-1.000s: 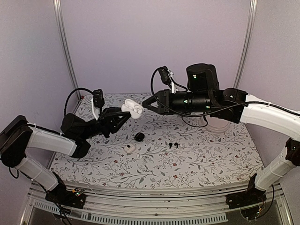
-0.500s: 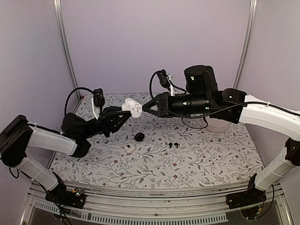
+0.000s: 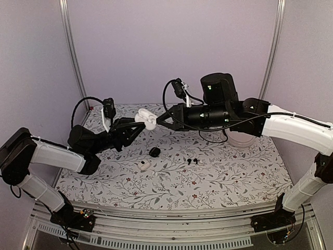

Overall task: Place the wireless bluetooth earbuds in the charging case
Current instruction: Adjust the left earbud in the right side groove of the charging case.

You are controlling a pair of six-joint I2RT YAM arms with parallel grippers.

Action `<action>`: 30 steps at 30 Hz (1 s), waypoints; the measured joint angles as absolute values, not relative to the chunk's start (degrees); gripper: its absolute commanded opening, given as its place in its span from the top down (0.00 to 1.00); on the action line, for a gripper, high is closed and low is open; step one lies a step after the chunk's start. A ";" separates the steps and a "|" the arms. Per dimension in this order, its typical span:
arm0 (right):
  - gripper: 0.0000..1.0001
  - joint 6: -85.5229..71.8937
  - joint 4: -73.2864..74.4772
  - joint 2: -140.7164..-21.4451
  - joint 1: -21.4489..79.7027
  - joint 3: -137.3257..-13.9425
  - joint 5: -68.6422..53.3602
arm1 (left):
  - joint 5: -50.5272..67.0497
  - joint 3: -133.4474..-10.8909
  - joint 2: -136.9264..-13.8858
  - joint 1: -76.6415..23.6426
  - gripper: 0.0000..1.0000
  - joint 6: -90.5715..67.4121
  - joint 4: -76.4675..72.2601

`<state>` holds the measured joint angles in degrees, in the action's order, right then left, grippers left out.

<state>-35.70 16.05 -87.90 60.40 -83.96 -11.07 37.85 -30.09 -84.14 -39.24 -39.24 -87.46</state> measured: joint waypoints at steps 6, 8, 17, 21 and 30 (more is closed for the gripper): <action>0.88 -34.65 16.49 -88.36 60.82 -84.55 -9.85 | 37.23 -30.09 -84.14 -39.07 1.00 -39.31 -87.44; 0.88 -34.22 17.06 -88.64 61.10 -85.14 -9.06 | 36.95 -30.09 -84.14 -39.03 1.00 -39.51 -87.44; 0.88 -30.81 19.86 -89.73 62.63 -87.64 -4.51 | 36.47 -30.28 -84.14 -38.72 1.00 -40.60 -87.39; 0.88 -29.17 20.45 -90.02 63.11 -88.05 -3.27 | 36.29 -30.30 -84.14 -38.72 1.00 -40.82 -87.37; 0.82 -26.09 22.83 -91.18 64.49 -88.86 -3.11 | 35.59 -31.14 -84.14 -38.59 1.00 -41.25 -87.44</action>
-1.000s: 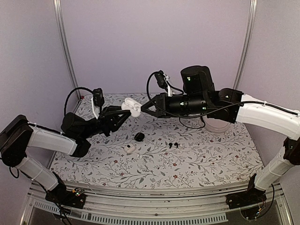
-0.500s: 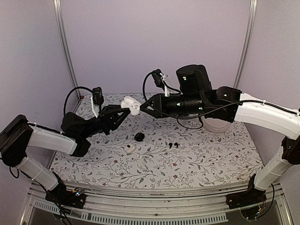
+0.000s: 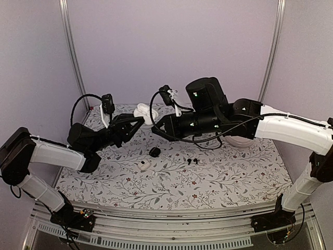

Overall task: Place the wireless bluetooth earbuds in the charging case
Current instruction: Adjust the left earbud in the right side groove of the charging case.

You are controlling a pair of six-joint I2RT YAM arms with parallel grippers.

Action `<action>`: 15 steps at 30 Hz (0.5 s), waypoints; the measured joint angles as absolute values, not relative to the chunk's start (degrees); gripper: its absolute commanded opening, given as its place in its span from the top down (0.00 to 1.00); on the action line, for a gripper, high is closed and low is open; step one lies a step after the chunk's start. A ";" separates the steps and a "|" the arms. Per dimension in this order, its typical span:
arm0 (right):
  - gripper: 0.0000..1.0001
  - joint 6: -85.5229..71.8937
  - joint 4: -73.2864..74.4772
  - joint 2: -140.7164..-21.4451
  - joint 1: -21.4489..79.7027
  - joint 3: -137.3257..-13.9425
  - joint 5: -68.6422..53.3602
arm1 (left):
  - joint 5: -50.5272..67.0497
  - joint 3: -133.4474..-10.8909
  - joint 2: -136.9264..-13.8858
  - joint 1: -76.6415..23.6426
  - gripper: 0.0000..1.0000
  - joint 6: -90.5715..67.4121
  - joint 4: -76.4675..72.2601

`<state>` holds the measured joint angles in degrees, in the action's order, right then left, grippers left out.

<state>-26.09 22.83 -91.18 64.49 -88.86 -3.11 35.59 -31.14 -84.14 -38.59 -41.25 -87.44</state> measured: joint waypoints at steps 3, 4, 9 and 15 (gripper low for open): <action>0.77 -25.61 24.21 -92.40 65.28 -88.84 -3.31 | 36.29 -32.08 -84.12 -38.85 1.00 -41.60 -87.50; 0.77 -25.65 24.80 -92.60 65.39 -88.82 -3.31 | 36.53 -32.10 -84.12 -38.85 1.00 -41.74 -87.50; 0.69 -25.56 25.39 -92.05 65.01 -88.40 -3.60 | 37.06 -32.05 -84.12 -38.83 1.00 -42.19 -87.48; 0.54 -24.14 24.75 -86.54 63.90 -83.05 -5.85 | 39.05 -31.81 -84.12 -37.87 1.00 -43.38 -87.50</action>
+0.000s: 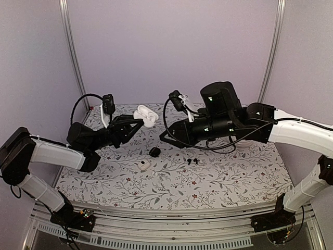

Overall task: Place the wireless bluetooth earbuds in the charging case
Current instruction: Adjust the left earbud in the right side groove of the charging case, then pass from the left arm to the right

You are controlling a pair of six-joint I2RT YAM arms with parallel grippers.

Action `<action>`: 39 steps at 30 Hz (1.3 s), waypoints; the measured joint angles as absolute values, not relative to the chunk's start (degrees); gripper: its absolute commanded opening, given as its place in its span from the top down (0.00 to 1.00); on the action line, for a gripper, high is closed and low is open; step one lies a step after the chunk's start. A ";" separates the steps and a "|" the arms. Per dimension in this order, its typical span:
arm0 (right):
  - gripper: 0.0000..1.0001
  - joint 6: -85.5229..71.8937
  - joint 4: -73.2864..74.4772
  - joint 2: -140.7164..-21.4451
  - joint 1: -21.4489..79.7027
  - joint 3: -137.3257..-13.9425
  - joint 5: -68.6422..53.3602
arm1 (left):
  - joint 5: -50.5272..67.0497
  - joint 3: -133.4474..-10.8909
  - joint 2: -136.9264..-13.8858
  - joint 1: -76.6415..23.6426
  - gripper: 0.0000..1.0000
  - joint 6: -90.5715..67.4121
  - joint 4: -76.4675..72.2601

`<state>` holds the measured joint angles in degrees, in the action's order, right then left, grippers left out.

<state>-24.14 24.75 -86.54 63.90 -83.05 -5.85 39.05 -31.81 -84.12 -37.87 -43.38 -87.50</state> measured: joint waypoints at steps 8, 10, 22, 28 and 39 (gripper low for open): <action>0.38 -23.05 20.53 -76.93 58.74 -76.03 -13.96 | 47.57 -31.94 -84.33 -34.96 1.00 -48.25 -87.50; 0.35 -22.98 19.07 -77.08 58.00 -76.53 -15.49 | 49.91 -32.18 -84.68 -34.96 1.00 -49.65 -87.50; 0.35 -20.51 16.67 -86.24 57.74 -82.08 -22.33 | 57.12 -34.04 -86.00 -35.88 1.00 -55.99 -87.50; 0.50 -20.25 16.10 -87.50 57.74 -83.42 -24.69 | 58.59 -35.22 -87.68 -37.15 1.00 -57.60 -87.50; 0.72 -20.75 15.40 -89.38 57.74 -84.05 -26.20 | 59.31 -35.75 -88.68 -38.24 1.00 -58.39 -87.50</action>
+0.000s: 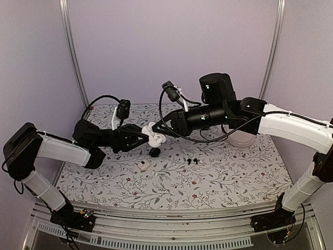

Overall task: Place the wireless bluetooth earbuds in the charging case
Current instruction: Pass from the left arm to the right

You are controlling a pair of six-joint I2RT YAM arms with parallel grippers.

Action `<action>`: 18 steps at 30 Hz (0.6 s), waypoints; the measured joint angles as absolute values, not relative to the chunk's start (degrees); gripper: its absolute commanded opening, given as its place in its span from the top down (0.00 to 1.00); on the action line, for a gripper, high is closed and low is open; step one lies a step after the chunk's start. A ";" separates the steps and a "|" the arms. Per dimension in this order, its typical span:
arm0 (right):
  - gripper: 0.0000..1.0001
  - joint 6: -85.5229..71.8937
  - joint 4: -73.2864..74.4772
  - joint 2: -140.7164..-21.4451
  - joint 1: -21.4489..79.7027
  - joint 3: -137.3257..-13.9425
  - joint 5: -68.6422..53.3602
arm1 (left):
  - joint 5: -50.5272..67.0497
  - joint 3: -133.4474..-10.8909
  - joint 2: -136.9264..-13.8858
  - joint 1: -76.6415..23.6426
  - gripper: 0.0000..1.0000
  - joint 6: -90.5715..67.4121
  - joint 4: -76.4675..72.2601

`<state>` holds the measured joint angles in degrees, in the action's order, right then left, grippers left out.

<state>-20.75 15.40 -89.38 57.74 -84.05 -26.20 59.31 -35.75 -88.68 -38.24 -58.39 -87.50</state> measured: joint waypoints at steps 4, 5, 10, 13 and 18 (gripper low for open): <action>0.80 -20.97 15.53 -89.38 57.74 -84.05 -26.13 | 59.37 -36.05 -89.19 -38.37 1.00 -58.37 -87.53; 0.80 -21.10 15.53 -89.38 57.71 -84.05 -26.13 | 59.35 -36.18 -89.30 -38.41 1.00 -58.39 -87.53; 0.89 -21.17 15.68 -89.38 57.58 -84.05 -26.04 | 59.44 -36.42 -89.41 -38.52 1.00 -58.41 -87.55; 0.94 -21.21 16.27 -89.38 57.23 -84.05 -25.61 | 59.57 -36.60 -89.43 -38.63 0.91 -58.59 -87.55; 0.96 -21.34 16.97 -89.38 57.19 -84.05 -24.99 | 59.51 -36.62 -89.67 -38.81 0.80 -58.76 -87.57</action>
<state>-21.34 16.97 -89.38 57.19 -84.05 -24.99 59.51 -36.62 -89.67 -38.81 -58.76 -87.57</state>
